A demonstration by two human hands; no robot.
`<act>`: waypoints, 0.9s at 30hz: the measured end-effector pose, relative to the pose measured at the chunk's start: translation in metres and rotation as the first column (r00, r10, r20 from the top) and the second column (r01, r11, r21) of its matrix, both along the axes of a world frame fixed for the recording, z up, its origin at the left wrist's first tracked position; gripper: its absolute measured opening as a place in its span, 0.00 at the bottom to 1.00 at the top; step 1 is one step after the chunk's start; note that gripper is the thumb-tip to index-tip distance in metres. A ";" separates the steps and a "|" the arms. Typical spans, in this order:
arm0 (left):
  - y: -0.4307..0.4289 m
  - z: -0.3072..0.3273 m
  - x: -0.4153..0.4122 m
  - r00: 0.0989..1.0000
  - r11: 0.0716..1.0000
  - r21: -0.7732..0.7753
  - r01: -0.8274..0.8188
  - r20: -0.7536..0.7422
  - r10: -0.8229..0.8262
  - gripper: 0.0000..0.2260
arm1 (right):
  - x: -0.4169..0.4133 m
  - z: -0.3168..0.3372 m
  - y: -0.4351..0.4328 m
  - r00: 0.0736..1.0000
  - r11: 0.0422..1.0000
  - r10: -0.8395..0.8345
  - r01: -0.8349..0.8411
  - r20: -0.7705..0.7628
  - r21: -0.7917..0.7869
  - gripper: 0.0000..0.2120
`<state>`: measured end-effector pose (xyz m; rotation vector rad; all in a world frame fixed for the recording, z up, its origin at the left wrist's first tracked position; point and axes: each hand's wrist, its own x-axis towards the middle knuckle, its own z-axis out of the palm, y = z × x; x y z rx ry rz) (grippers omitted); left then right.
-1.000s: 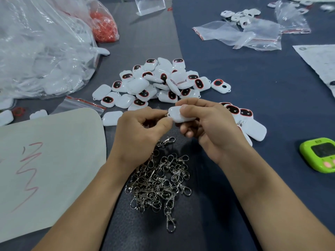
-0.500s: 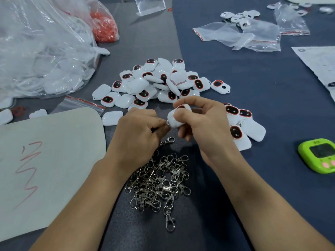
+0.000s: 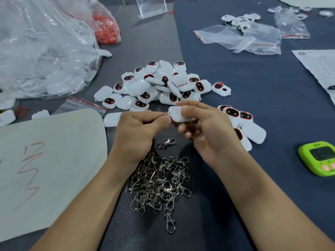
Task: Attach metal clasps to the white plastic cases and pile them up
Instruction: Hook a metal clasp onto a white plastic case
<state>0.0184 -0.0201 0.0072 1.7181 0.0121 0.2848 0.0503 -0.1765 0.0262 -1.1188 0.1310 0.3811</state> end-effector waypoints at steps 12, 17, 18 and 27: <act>0.007 -0.003 -0.002 0.996 0.838 0.540 -0.072 0.080 0.035 0.03 | -0.005 -0.007 0.008 0.945 0.928 -0.061 0.173 0.323 -0.330 0.08; 0.001 0.000 0.002 0.998 0.987 0.161 -0.002 -0.061 0.012 0.10 | 0.000 -0.003 0.003 0.999 0.998 -0.053 0.053 0.005 -0.040 0.08; 0.002 0.001 0.002 0.997 0.993 0.120 0.024 -0.074 -0.015 0.09 | 0.001 -0.003 0.002 0.999 0.999 -0.039 0.039 -0.018 -0.025 0.08; 0.006 0.000 0.002 0.997 0.984 0.171 0.056 -0.057 -0.047 0.07 | 0.005 -0.002 -0.005 1.000 0.999 -0.016 0.015 -0.023 -0.047 0.09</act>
